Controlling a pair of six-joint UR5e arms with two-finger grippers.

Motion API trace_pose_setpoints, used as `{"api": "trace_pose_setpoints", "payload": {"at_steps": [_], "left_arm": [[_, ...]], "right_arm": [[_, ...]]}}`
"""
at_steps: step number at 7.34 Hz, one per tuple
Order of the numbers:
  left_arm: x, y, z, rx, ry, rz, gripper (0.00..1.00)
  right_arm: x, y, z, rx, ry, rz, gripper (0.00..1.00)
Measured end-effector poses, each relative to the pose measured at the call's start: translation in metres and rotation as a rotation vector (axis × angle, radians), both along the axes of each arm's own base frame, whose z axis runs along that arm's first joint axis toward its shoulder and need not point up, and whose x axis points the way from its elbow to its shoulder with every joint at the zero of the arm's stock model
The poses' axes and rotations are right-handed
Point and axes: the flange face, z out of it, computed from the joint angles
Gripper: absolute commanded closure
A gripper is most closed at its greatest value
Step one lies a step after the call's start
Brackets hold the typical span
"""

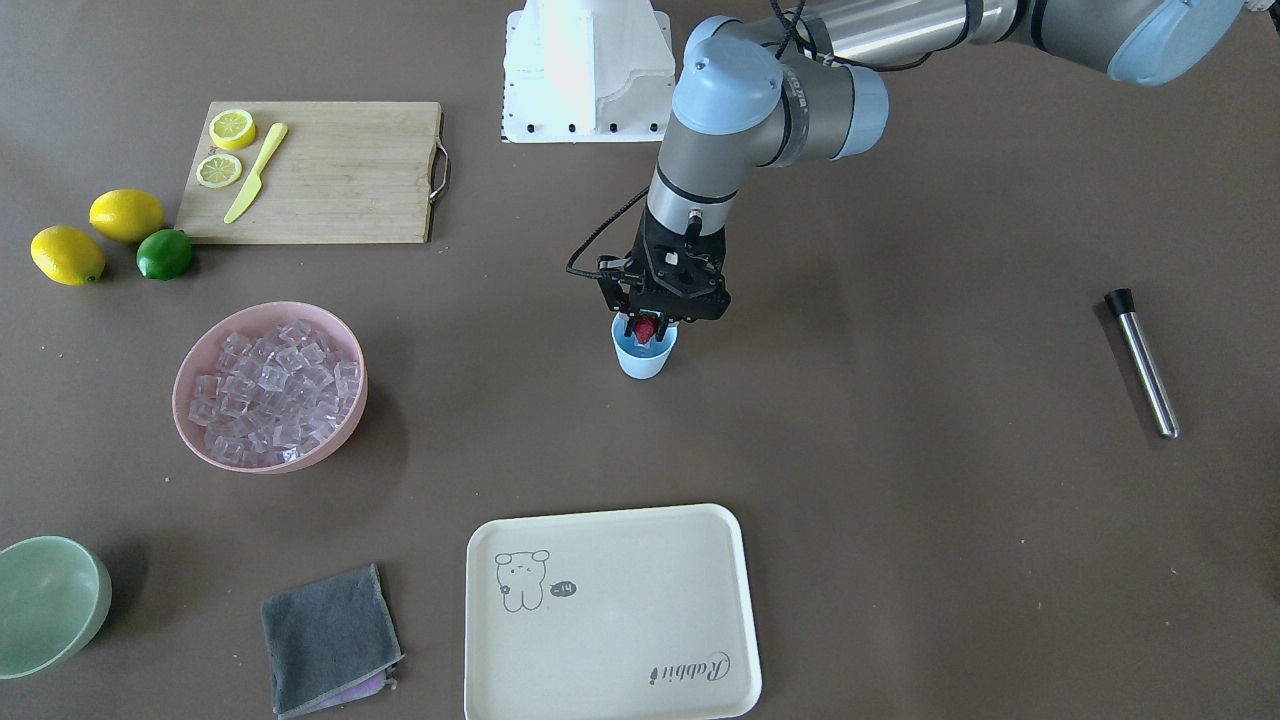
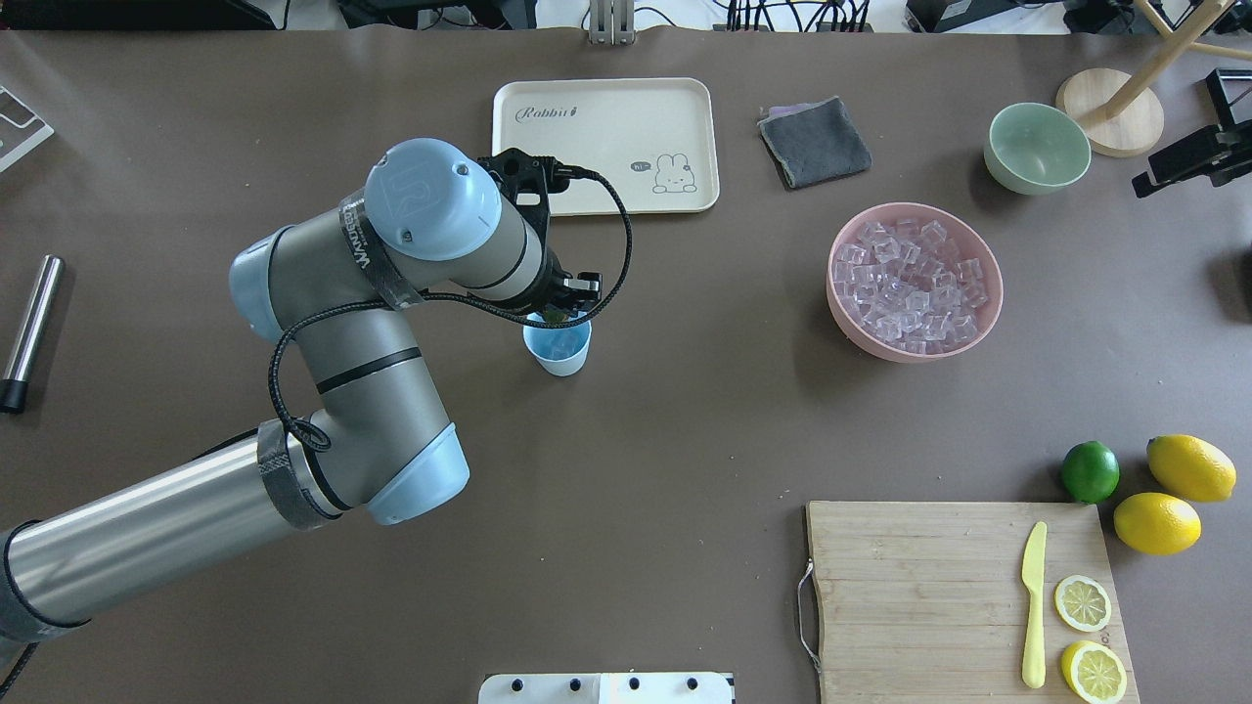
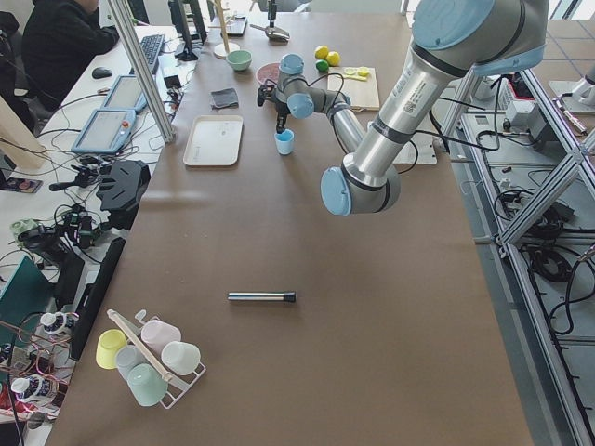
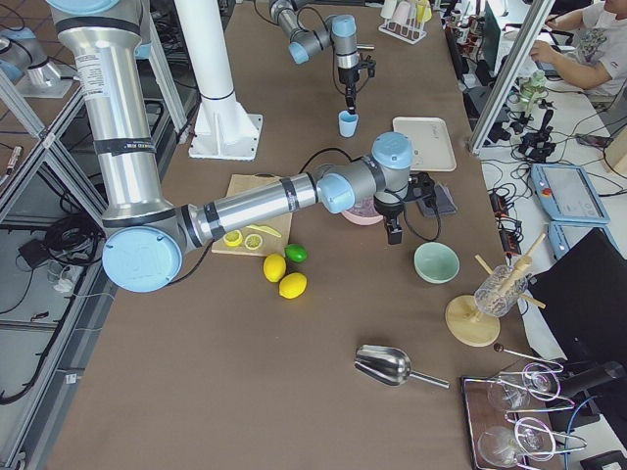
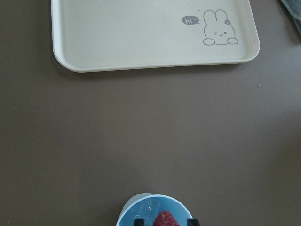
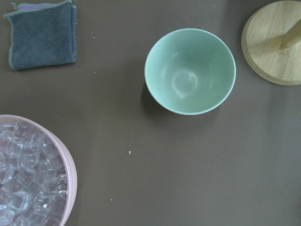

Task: Mash ice and strawberries in cup
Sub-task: 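Open the left gripper to drop the strawberry into the cup, then move the left gripper back toward the silver pestle near the table edge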

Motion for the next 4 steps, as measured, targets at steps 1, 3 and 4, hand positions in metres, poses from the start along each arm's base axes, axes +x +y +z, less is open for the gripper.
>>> {"api": "trace_pose_setpoints", "payload": {"at_steps": [1, 3, 4], "left_arm": [[0.001, 0.000, 0.001, 0.000, 0.001, 0.000, 0.01], [-0.025, -0.019, 0.009, -0.012, 0.006, -0.022, 0.02], [-0.067, -0.046, 0.033, -0.060, 0.000, -0.040, 0.01]], "right_arm": [[-0.001, 0.001, -0.001, 0.000, -0.001, 0.000, 0.02], [-0.003, 0.000, -0.002, -0.002, -0.003, -0.002, 0.02], [-0.008, -0.001, -0.003, -0.003, -0.005, -0.010, 0.02]]}}
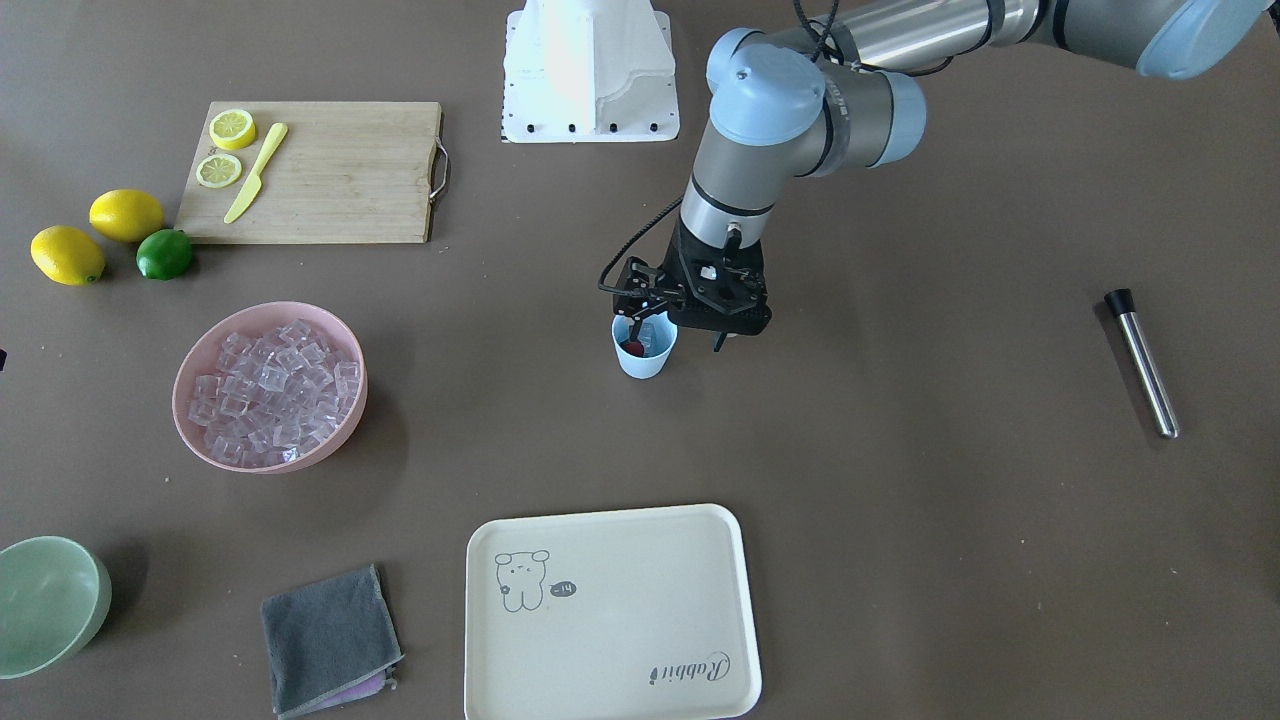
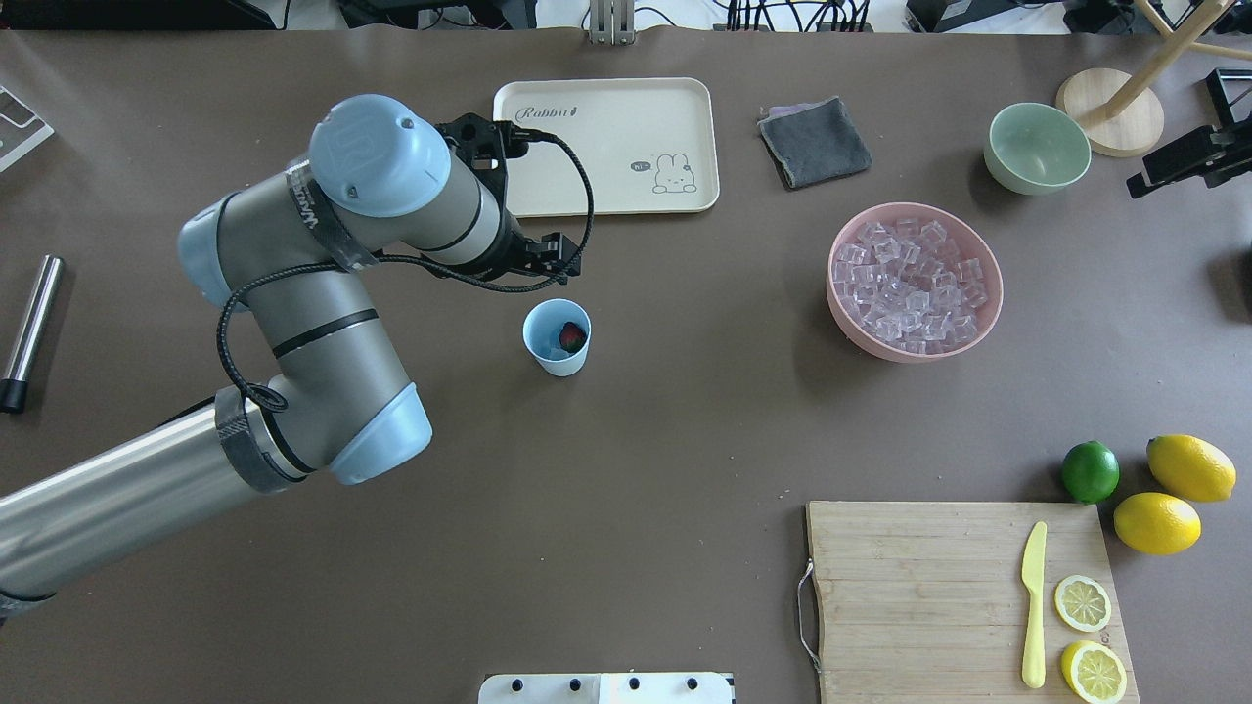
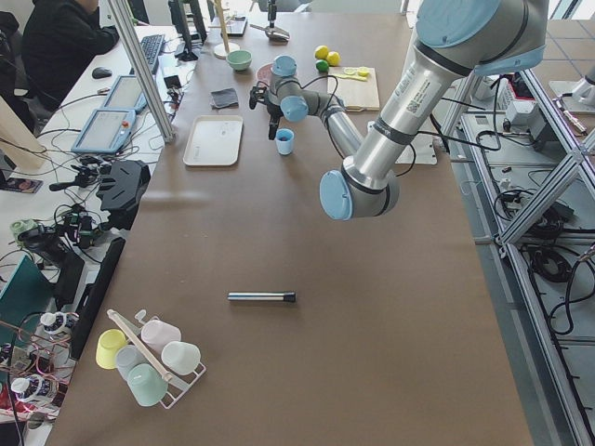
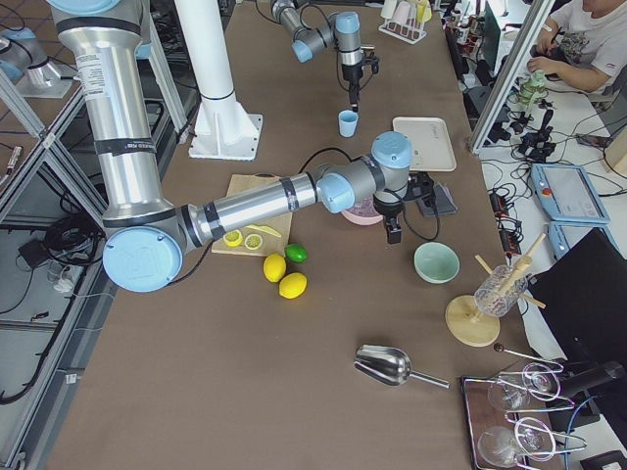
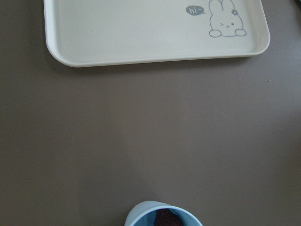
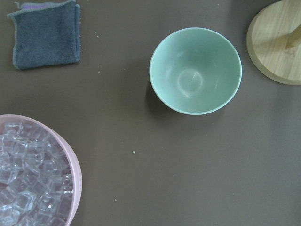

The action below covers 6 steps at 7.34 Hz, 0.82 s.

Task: Mash ice and strawberries in cup
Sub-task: 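Move the left gripper back toward the silver pestle near the table edge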

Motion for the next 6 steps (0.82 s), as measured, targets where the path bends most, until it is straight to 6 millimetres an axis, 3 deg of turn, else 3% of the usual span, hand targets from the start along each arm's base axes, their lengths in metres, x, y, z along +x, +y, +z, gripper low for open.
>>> {"api": "trace_pose_setpoints", "payload": {"at_steps": [1, 3, 4, 5, 6], "left_arm": [[-0.055, -0.036, 0.039, -0.053, -0.023, -0.014, 0.01], [-0.169, -0.109, 0.147, -0.048, -0.147, -0.009, 0.01], [-0.220, -0.136, 0.207, -0.048, -0.209, 0.021, 0.01], [-0.262, -0.144, 0.265, -0.062, -0.238, 0.067, 0.01], [-0.292, -0.136, 0.318, -0.076, -0.247, 0.105, 0.01]], "right_arm": [[-0.006, 0.000, -0.001, -0.002, 0.001, -0.012, 0.02], [-0.011, 0.002, 0.000, -0.001, 0.005, -0.022, 0.02], [-0.010, 0.002, 0.001, -0.001, 0.010, -0.020, 0.01], [-0.010, 0.002, 0.005, -0.004, 0.021, -0.016, 0.01], [-0.009, 0.003, 0.011, -0.009, 0.033, -0.011, 0.01]]}}
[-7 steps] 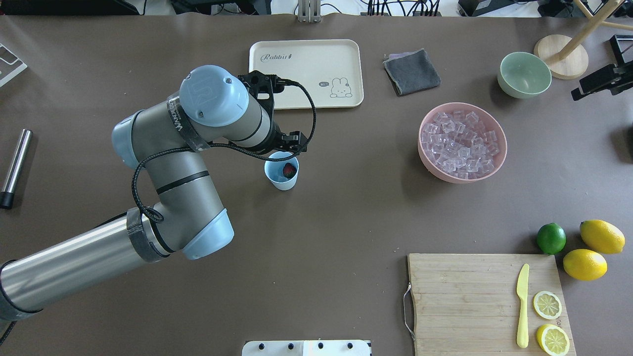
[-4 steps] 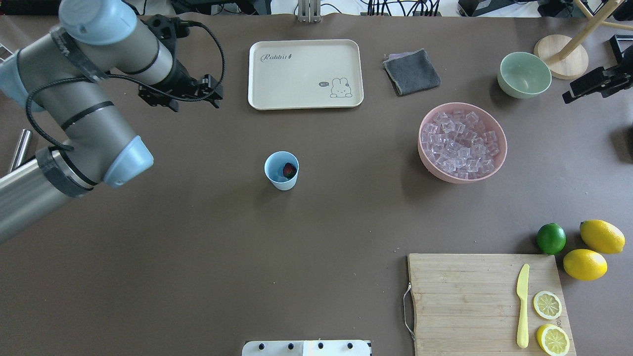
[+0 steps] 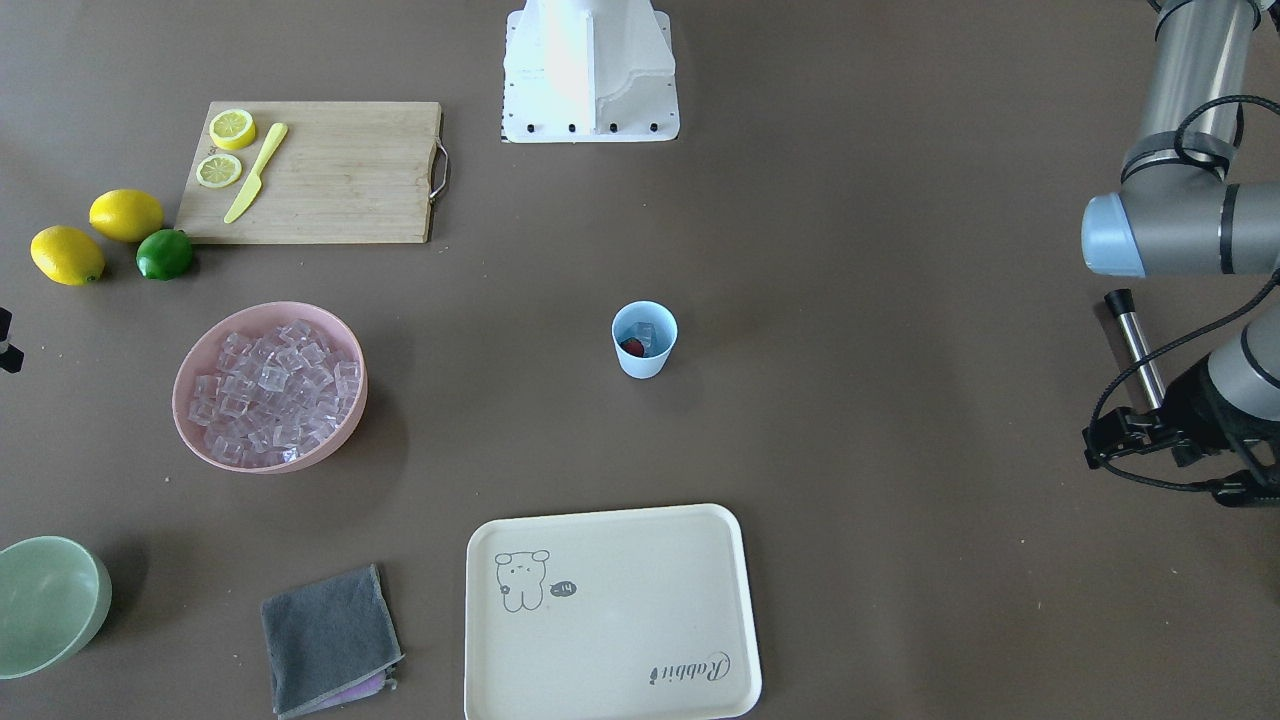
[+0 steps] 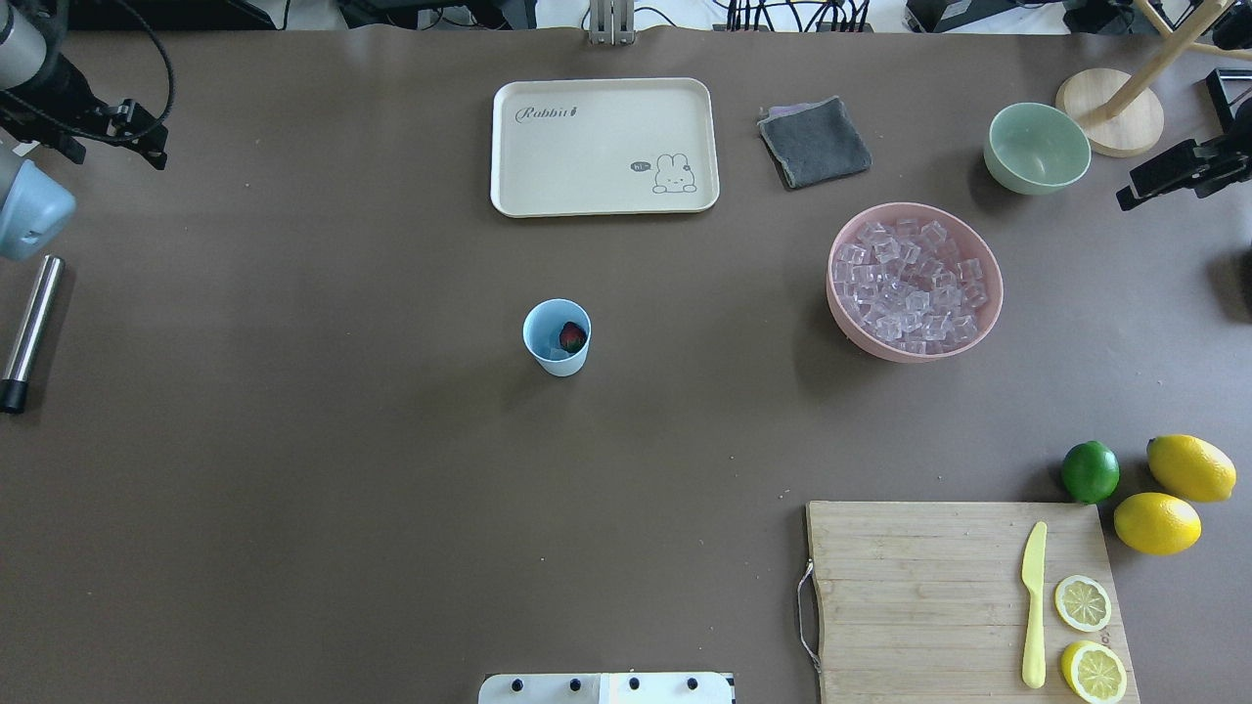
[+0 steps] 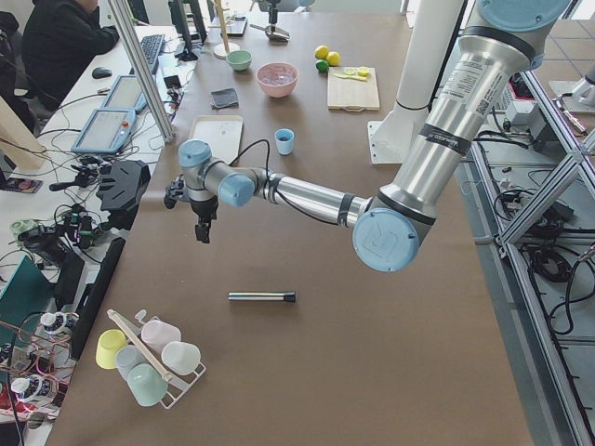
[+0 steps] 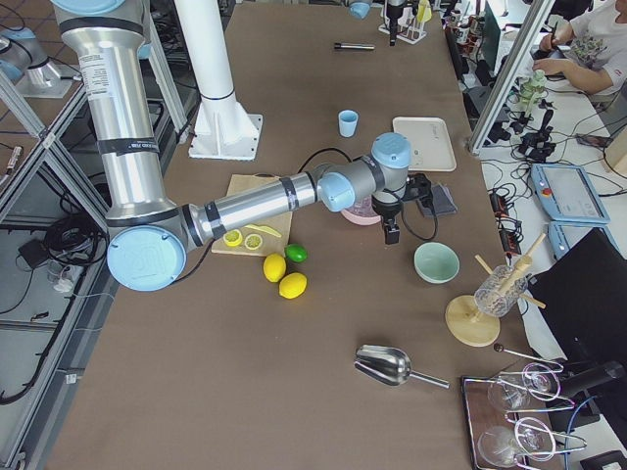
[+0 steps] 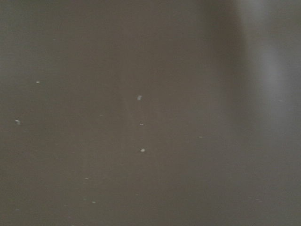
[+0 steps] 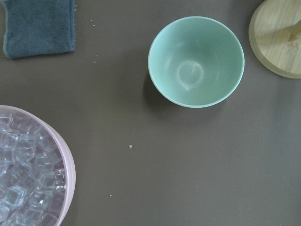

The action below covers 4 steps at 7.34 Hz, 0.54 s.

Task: Mash ice and strawberries in cup
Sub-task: 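Move the left gripper back toward the silver pestle near the table edge, then grasp the silver pestle upright with the left gripper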

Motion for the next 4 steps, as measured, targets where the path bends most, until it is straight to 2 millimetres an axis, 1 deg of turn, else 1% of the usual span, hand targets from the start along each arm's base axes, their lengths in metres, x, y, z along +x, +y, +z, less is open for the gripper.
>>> {"api": "trace_pose_setpoints", "payload": {"at_steps": [1, 2, 3, 4], "left_arm": [[-0.019, 0.014, 0.045, -0.007, -0.003, 0.020, 0.01], [-0.030, 0.031, 0.084, -0.008, -0.002, 0.030, 0.01], [-0.037, 0.047, 0.111, -0.014, -0.001, 0.032, 0.01], [-0.042, 0.059, 0.130, -0.024, -0.002, 0.032, 0.01]], "right_arm": [[0.002, 0.003, 0.009, -0.009, 0.008, 0.002, 0.01], [0.005, 0.011, 0.017, -0.014, 0.011, 0.002, 0.01], [0.010, 0.019, 0.023, -0.011, 0.012, -0.001, 0.01], [0.018, 0.023, 0.027, 0.000, 0.010, -0.002, 0.01]]}}
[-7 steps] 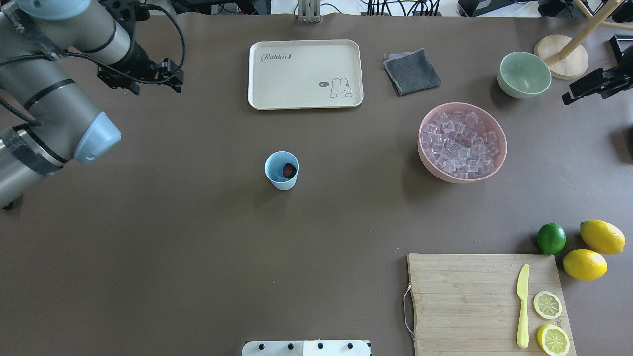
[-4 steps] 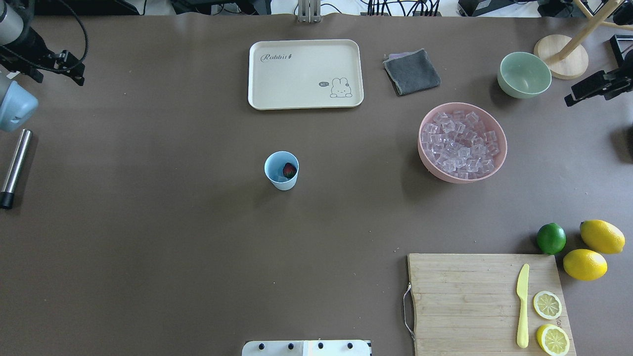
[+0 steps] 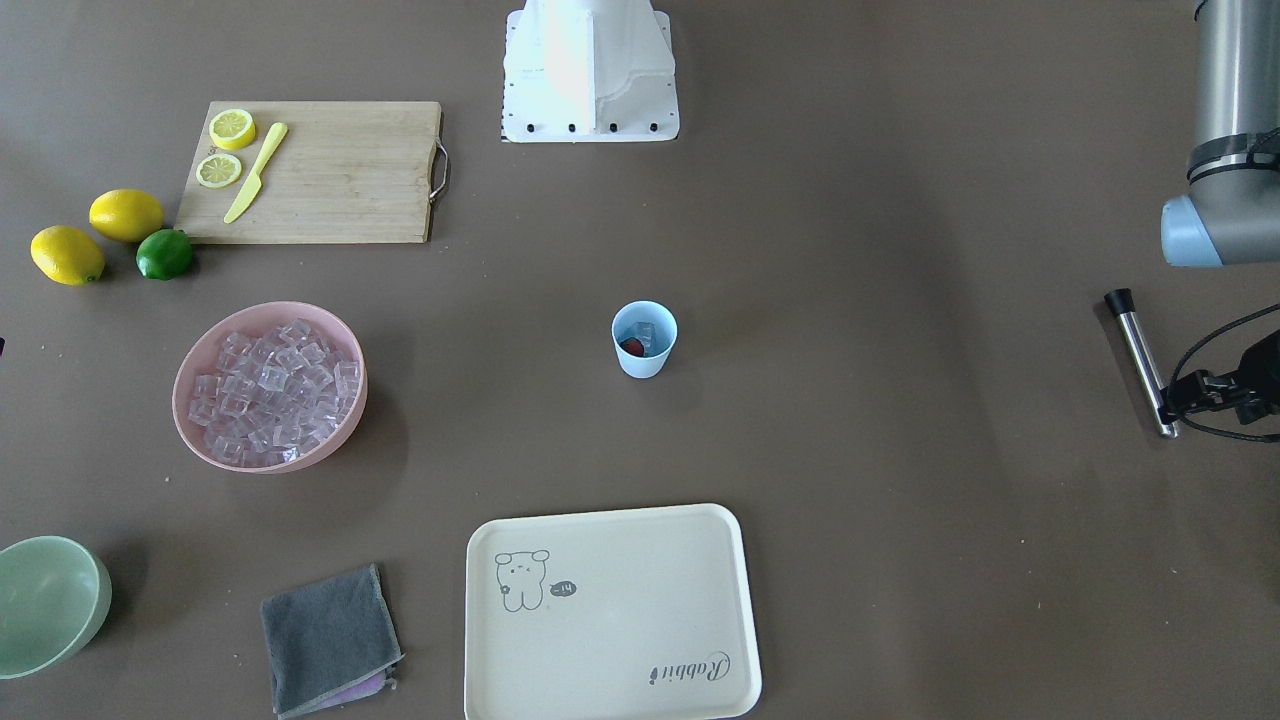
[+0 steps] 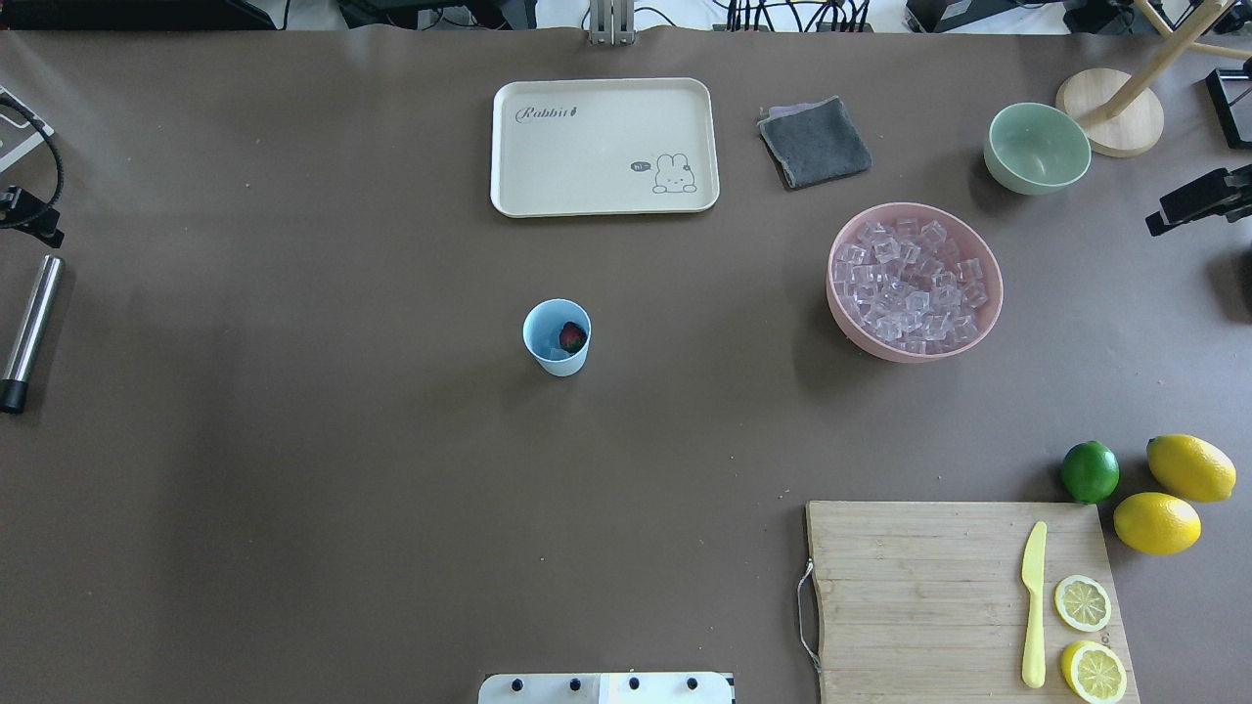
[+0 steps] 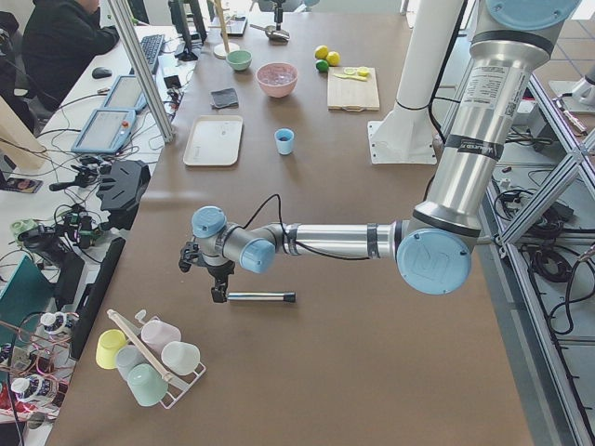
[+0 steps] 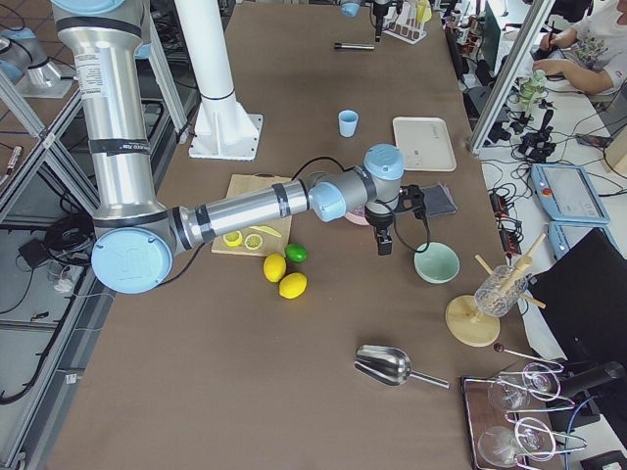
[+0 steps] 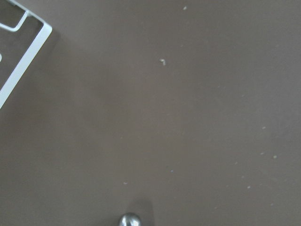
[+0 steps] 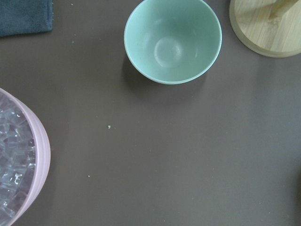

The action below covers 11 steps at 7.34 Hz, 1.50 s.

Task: Mash ice and strawberries in cup
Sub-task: 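Grasp the silver pestle upright with the left gripper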

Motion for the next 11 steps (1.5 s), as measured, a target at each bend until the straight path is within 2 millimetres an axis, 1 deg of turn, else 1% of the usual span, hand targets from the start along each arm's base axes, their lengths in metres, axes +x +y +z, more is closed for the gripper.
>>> {"api": "trace_pose_setpoints", "payload": {"at_steps": [1, 2, 4, 7, 8, 9, 10, 11], "left_arm": [[-0.003, 0.010, 0.014, -0.007, 0.001, -0.006, 0.01], [-0.004, 0.015, 0.021, -0.011, 0.004, -0.016, 0.01], [0.003, 0.020, 0.023, -0.011, 0.015, -0.026, 0.01], [0.024, 0.028, 0.027, -0.008, 0.024, -0.023, 0.03], [0.029, 0.031, 0.030, -0.003, 0.024, -0.016, 0.26], [0.034, 0.034, 0.034, 0.003, 0.025, -0.007, 0.57], [0.037, 0.035, 0.036, 0.007, 0.026, -0.003, 0.85], [0.039, 0.035, 0.034, 0.015, 0.031, 0.002, 1.00]], "right_arm": [[0.006, 0.002, 0.001, 0.007, 0.000, 0.003, 0.01], [0.008, 0.003, 0.001, 0.011, 0.000, 0.004, 0.01], [0.009, 0.003, -0.002, 0.018, -0.003, 0.005, 0.01], [0.008, 0.001, -0.005, 0.022, -0.004, 0.008, 0.01], [0.006, 0.000, -0.006, 0.022, -0.003, 0.006, 0.01], [0.003, -0.001, -0.007, 0.022, -0.001, 0.005, 0.01], [0.002, -0.002, -0.008, 0.024, 0.000, 0.005, 0.01], [0.002, -0.002, -0.009, 0.025, 0.001, 0.005, 0.01]]}}
